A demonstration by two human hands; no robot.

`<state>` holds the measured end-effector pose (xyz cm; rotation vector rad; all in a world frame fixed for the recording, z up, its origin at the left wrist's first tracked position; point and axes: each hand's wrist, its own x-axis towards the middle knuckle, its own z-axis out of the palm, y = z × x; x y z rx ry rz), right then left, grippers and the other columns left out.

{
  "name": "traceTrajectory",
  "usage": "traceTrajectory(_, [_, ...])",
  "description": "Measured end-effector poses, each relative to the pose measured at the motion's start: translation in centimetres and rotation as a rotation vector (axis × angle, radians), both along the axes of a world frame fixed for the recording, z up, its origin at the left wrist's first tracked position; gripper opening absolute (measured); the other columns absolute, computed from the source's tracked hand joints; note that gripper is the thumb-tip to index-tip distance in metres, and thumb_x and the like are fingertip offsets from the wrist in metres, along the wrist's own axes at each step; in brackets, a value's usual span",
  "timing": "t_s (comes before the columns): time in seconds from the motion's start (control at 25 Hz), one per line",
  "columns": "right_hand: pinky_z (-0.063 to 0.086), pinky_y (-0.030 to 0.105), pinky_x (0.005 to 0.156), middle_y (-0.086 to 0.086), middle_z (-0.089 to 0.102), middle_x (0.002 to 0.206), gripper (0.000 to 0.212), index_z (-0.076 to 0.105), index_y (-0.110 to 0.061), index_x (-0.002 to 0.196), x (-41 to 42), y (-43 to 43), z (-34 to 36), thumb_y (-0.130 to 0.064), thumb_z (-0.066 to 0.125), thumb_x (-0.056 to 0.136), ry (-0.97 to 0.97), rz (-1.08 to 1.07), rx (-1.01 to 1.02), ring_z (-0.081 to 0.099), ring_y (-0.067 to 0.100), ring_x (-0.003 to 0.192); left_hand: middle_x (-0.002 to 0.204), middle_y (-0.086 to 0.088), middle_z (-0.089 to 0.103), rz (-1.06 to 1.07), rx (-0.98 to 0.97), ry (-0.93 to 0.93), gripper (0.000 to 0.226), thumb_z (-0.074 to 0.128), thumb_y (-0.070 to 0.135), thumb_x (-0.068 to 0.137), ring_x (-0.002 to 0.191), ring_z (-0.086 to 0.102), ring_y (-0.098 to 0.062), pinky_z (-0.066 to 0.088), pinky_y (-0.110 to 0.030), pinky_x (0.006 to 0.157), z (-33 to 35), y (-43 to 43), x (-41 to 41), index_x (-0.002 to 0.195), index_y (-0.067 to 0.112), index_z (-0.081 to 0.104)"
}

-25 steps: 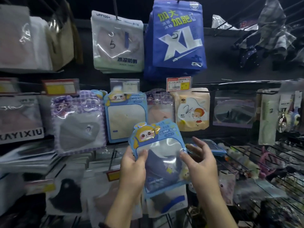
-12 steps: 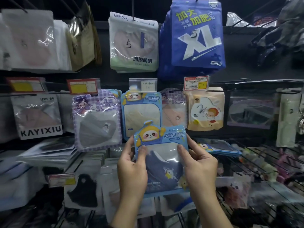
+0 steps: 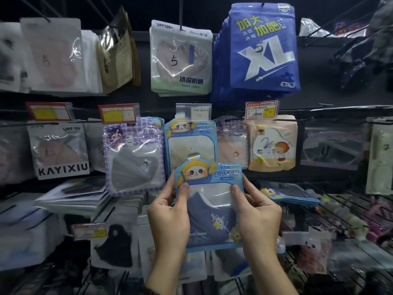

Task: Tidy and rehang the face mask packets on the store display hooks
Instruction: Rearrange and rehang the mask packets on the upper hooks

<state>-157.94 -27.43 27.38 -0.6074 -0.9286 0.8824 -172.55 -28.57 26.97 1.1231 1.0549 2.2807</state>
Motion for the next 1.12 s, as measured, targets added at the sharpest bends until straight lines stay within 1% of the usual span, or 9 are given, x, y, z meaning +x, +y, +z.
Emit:
traceTrajectory(0.28, [0.053,0.008,0.072,-0.032,0.078,0.096,0.039,0.077,-0.04,0.12,-1.7,1.5,2.8,-0.01,0.081,0.095,-0.089,-0.112,0.15,0.067,-0.012,0.085,0.129,0.014,0.076,0.116,0.051,0.09,0.039,0.075,0.026,0.101,0.122,0.069,0.001,0.055,-0.032,0.106,2.6,1.3,-1.6,0.139,0.022,0.071])
traceTrajectory(0.4, [0.055,0.012,0.084,-0.031,0.079,0.099,0.034,0.077,-0.045,0.109,-2.4,2.4,4.0,-0.014,0.082,0.095,-0.095,-0.118,0.185,0.074,-0.01,0.098,0.123,0.022,0.075,0.193,0.074,0.108,0.042,0.077,0.025,0.099,0.117,0.07,0.004,0.055,-0.028,0.103,4.0,2.1,-2.7,0.14,0.02,0.07])
traceTrajectory(0.52, [0.063,0.034,0.084,-0.02,0.083,0.094,0.026,0.083,-0.034,0.115,-3.0,4.1,4.9,-0.02,0.085,0.093,-0.126,-0.16,0.137,0.077,0.001,0.085,0.108,0.032,0.073,0.233,0.08,0.106,0.044,0.081,0.022,0.096,0.101,0.072,0.007,0.056,-0.023,0.092,5.1,3.1,-3.4,0.139,0.02,0.071])
traceTrajectory(0.6, [0.066,0.045,0.088,-0.01,0.085,0.094,0.027,0.084,-0.027,0.118,-3.5,5.1,5.8,-0.021,0.087,0.092,-0.131,-0.149,0.11,0.08,0.009,0.083,0.116,0.02,0.077,0.253,0.101,0.113,0.043,0.081,0.022,0.096,0.104,0.073,0.005,0.058,-0.022,0.09,6.1,3.7,-3.8,0.138,0.022,0.071])
traceTrajectory(0.68, [0.065,0.049,0.095,-0.002,0.085,0.107,0.025,0.084,-0.035,0.109,-4.1,5.8,6.7,-0.02,0.088,0.09,-0.1,-0.135,0.125,0.081,0.014,0.096,0.123,0.004,0.078,0.271,0.129,0.135,0.043,0.08,0.022,0.097,0.11,0.073,-0.001,0.06,-0.021,0.088,7.0,4.1,-4.2,0.139,0.024,0.071])
traceTrajectory(0.76, [0.064,0.049,0.098,0.005,0.083,0.115,0.026,0.082,-0.044,0.102,-4.5,6.2,7.5,-0.022,0.088,0.089,-0.095,-0.145,0.153,0.079,0.02,0.11,0.111,0.007,0.082,0.274,0.14,0.169,0.04,0.079,0.021,0.098,0.101,0.073,0.003,0.058,-0.02,0.082,7.6,4.7,-4.5,0.137,0.027,0.073])
traceTrajectory(0.84, [0.065,0.045,0.093,0.005,0.084,0.114,0.027,0.081,-0.043,0.107,-4.6,6.3,8.0,-0.022,0.087,0.091,-0.093,-0.162,0.176,0.081,0.02,0.101,0.095,0.02,0.075,0.294,0.13,0.209,0.033,0.077,0.021,0.099,0.088,0.069,0.007,0.053,-0.016,0.08,8.2,5.0,-4.6,0.13,0.03,0.077])
traceTrajectory(0.96, [0.064,0.035,0.084,-0.002,0.084,0.11,0.03,0.082,-0.029,0.121,-4.4,6.8,8.8,-0.019,0.085,0.093,-0.086,-0.188,0.193,0.078,0.011,0.085,0.093,0.013,0.074,0.335,0.136,0.268,0.026,0.076,0.019,0.099,0.081,0.068,-0.002,0.056,-0.025,0.079,9.2,5.5,-4.7,0.122,0.03,0.081])
traceTrajectory(1.12, [0.063,0.025,0.086,-0.007,0.083,0.113,0.027,0.084,-0.022,0.12,-4.2,7.2,9.1,-0.014,0.083,0.094,-0.134,-0.183,0.181,0.077,0.0,0.095,0.091,0.004,0.077,0.327,0.097,0.334,0.026,0.077,0.021,0.098,0.078,0.068,-0.019,0.056,-0.035,0.075,9.9,5.8,-4.8,0.12,0.035,0.081])
